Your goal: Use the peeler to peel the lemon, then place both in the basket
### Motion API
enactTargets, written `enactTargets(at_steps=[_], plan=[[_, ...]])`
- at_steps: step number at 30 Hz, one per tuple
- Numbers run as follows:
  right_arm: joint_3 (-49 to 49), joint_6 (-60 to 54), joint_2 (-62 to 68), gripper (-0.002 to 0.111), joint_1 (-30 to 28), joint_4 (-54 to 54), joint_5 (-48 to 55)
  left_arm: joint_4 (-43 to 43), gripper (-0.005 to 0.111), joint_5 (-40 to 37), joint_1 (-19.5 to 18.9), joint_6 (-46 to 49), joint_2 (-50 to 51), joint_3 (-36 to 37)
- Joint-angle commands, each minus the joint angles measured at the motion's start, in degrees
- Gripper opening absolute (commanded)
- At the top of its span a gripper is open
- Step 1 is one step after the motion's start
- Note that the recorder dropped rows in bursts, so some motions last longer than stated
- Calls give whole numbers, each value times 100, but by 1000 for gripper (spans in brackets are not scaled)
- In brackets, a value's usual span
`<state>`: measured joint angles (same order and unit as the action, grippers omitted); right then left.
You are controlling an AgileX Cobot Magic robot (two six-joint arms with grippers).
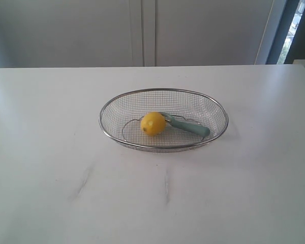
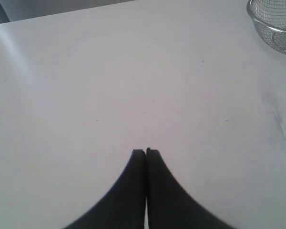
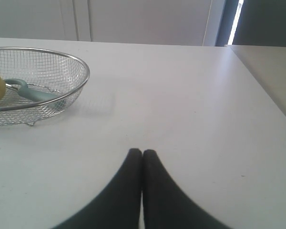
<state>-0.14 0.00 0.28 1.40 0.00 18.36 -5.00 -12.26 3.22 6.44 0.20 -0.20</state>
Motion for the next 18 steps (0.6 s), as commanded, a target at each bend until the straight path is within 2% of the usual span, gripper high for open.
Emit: enactTargets(at_steps=[1, 18], plan=[[14, 0, -28, 0, 27, 0, -44, -29, 0, 27, -24, -5, -20, 20], [14, 0, -28, 0, 27, 0, -44, -29, 0, 14, -200, -5, -20, 20]])
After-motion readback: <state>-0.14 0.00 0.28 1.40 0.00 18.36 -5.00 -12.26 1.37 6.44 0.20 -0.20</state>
